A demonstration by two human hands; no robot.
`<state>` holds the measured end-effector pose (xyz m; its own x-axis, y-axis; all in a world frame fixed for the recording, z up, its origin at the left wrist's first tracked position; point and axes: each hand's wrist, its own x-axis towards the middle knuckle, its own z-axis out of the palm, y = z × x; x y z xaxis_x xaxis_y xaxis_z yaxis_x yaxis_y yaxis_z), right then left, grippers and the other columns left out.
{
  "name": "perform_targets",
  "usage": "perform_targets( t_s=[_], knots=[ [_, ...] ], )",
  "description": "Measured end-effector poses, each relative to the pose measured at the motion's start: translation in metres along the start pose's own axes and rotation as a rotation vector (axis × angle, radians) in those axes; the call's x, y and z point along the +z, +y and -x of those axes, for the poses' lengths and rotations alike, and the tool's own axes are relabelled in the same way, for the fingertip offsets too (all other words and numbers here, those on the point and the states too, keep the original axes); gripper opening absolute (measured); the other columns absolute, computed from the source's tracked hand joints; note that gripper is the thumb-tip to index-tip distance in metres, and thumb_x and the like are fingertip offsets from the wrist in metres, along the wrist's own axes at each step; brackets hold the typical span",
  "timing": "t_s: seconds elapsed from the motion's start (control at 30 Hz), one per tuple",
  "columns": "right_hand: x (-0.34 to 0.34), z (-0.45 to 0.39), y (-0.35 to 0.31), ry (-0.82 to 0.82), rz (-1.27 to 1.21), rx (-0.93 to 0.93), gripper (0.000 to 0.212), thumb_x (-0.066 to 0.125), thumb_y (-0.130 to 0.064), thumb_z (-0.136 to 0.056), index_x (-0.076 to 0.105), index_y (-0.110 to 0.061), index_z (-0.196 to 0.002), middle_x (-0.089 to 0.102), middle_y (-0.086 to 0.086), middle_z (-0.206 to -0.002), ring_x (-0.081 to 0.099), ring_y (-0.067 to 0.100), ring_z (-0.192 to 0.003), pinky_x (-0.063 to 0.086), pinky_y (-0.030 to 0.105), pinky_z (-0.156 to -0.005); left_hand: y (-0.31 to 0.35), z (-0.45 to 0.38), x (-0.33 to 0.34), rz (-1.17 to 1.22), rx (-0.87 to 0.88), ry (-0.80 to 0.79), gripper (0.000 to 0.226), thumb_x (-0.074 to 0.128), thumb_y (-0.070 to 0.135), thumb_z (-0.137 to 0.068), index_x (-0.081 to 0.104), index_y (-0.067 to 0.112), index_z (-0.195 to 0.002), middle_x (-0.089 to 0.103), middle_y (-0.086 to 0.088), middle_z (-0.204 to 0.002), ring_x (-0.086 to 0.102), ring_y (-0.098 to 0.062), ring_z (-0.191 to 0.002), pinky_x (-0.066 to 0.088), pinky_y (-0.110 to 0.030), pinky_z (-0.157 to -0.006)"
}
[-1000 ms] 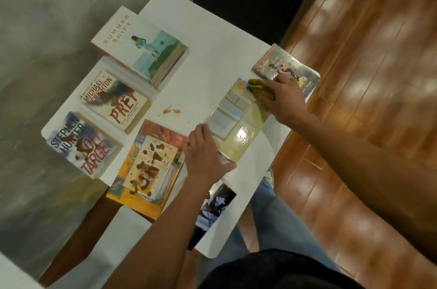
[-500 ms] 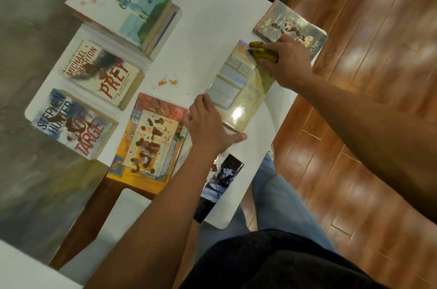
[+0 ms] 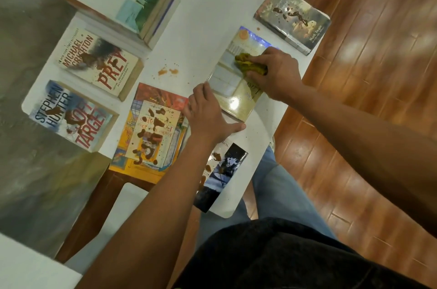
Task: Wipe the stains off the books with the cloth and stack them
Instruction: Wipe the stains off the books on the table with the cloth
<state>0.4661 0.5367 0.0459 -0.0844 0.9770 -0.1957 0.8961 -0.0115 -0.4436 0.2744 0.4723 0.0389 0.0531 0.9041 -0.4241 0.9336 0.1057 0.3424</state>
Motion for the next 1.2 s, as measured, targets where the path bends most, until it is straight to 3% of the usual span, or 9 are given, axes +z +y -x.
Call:
perform_targets(
  t_s=[0.2, 0.5, 0.9, 1.03, 1.1, 1.17, 1.2],
  knots=[
    [0.017, 0.025, -0.016, -0.028, -0.034, -0.007, 0.042, 0.065, -0.039, -0.092, 0.063, -0.028, -0.133, 0.061, 0.0, -0.11, 0.055, 0.016, -0.092, 0.04, 0.029, -0.074, -0.009, 0.006, -0.001, 0.192, 0.028, 0.001, 0.132, 0.09, 0.052, -0.062, 0.009, 0.011, -0.158, 0.016, -0.009, -0.159, 0.019, -0.028, -0.147, 0.019, -0.05, -0.118],
    [0.033, 0.049, -0.035, -0.069, -0.057, -0.039, 0.041, 0.067, -0.039, -0.09, 0.066, -0.028, -0.129, 0.062, 0.0, -0.104, 0.059, 0.021, -0.088, 0.047, 0.035, -0.07, -0.017, 0.018, 0.001, 0.263, 0.039, 0.004, 0.123, 0.09, 0.036, -0.071, 0.008, 0.01, -0.159, 0.01, -0.009, -0.164, 0.014, -0.027, -0.151, 0.02, -0.054, -0.117],
    [0.041, 0.062, -0.054, -0.175, -0.072, -0.057, 0.041, 0.068, -0.043, -0.09, 0.067, -0.031, -0.128, 0.06, -0.003, -0.099, 0.057, 0.018, -0.089, 0.041, 0.032, -0.069, -0.03, 0.018, -0.015, 0.278, -0.004, -0.02, 0.133, 0.093, 0.047, -0.062, 0.008, 0.017, -0.159, 0.009, -0.004, -0.163, 0.019, -0.024, -0.15, 0.023, -0.055, -0.114],
    [0.023, 0.058, -0.058, -0.284, -0.282, 0.04, 0.036, 0.073, -0.038, -0.088, 0.071, -0.023, -0.121, 0.068, -0.006, -0.102, 0.06, 0.008, -0.091, 0.05, 0.024, -0.08, -0.036, 0.021, -0.019, 0.3, -0.022, -0.052, 0.134, 0.092, 0.048, -0.063, 0.004, 0.017, -0.16, 0.007, -0.004, -0.164, 0.013, -0.023, -0.151, 0.02, -0.056, -0.115],
    [0.003, 0.05, -0.056, -0.209, -0.537, 0.193, 0.035, 0.073, -0.033, -0.089, 0.07, -0.02, -0.121, 0.067, -0.013, -0.095, 0.062, 0.003, -0.084, 0.053, 0.013, -0.075, -0.037, 0.022, -0.021, 0.293, -0.041, -0.058, 0.13, 0.088, 0.049, -0.068, 0.003, 0.016, -0.16, 0.004, -0.004, -0.166, 0.006, -0.021, -0.153, 0.018, -0.057, -0.115],
    [-0.018, 0.031, -0.049, -0.072, -0.666, 0.29, 0.036, 0.072, -0.029, -0.09, 0.068, -0.016, -0.124, 0.064, -0.015, -0.093, 0.065, 0.005, -0.084, 0.057, 0.018, -0.076, -0.038, 0.022, -0.023, 0.282, -0.057, -0.051, 0.124, 0.084, 0.051, -0.073, 0.003, 0.015, -0.16, 0.003, -0.004, -0.167, 0.003, -0.019, -0.154, 0.017, -0.056, -0.115],
    [-0.027, 0.017, -0.044, 0.003, -0.614, 0.287, 0.038, 0.073, -0.029, -0.09, 0.067, -0.016, -0.125, 0.064, -0.014, -0.093, 0.066, 0.007, -0.085, 0.058, 0.02, -0.077, -0.038, 0.022, -0.023, 0.283, -0.067, -0.042, 0.121, 0.082, 0.052, -0.075, 0.004, 0.015, -0.16, 0.004, -0.004, -0.167, 0.004, -0.019, -0.154, 0.017, -0.055, -0.115]
  ],
)
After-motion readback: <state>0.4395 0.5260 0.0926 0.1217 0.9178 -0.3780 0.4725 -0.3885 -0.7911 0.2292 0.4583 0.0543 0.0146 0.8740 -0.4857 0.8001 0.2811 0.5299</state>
